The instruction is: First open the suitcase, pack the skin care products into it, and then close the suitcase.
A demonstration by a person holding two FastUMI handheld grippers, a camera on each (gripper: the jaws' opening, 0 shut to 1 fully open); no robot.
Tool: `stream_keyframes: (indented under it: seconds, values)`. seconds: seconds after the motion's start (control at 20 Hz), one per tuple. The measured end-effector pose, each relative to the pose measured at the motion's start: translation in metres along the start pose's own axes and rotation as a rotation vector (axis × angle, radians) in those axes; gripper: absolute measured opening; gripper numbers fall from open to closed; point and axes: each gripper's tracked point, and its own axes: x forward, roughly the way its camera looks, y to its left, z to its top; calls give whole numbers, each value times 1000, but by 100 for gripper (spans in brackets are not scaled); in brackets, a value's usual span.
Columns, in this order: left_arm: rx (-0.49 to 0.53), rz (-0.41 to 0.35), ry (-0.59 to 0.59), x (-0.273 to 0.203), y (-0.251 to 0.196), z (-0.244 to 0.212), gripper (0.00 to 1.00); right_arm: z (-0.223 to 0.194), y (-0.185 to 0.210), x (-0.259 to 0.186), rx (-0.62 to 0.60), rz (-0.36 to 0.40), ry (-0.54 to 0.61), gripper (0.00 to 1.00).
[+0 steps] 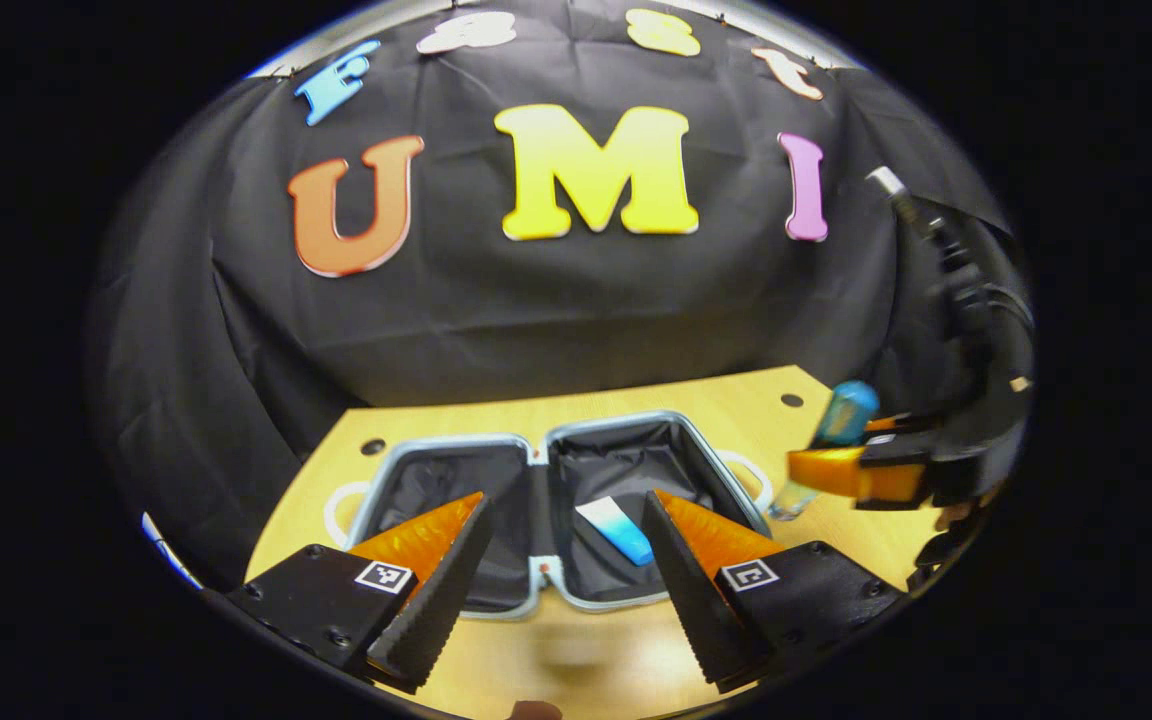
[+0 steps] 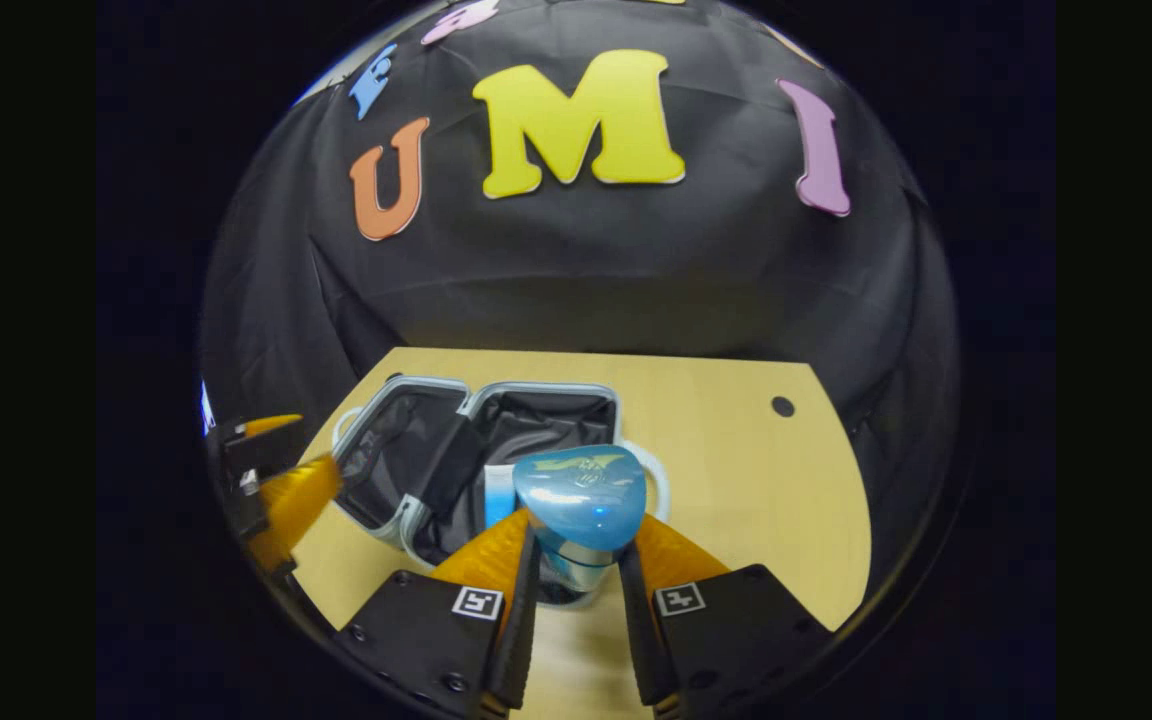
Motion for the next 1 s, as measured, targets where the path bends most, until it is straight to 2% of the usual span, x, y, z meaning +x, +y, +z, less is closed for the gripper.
stream_keyframes:
  seconds: [0.15,0.25,0.5,0.65,0.7,0.85,1.0]
  values:
    - [28,40,-82,-27,27,23,96,-16,23,43,6,1,70,39]
    - [30,53,-88,-37,47,21,96,-34,33,65,5,-17,122,38]
    - [26,145,-131,-56,112,31,96,-71,38,99,34,-77,233,39]
    - [50,161,-142,-53,141,34,96,-64,38,110,62,-112,249,36]
    - [58,168,-147,-52,151,36,96,-63,38,118,73,-120,254,39]
    - [76,225,-156,-43,187,39,96,-59,34,141,106,-155,270,39]
    - [68,255,-155,-39,212,35,96,-72,34,162,138,-160,342,39]
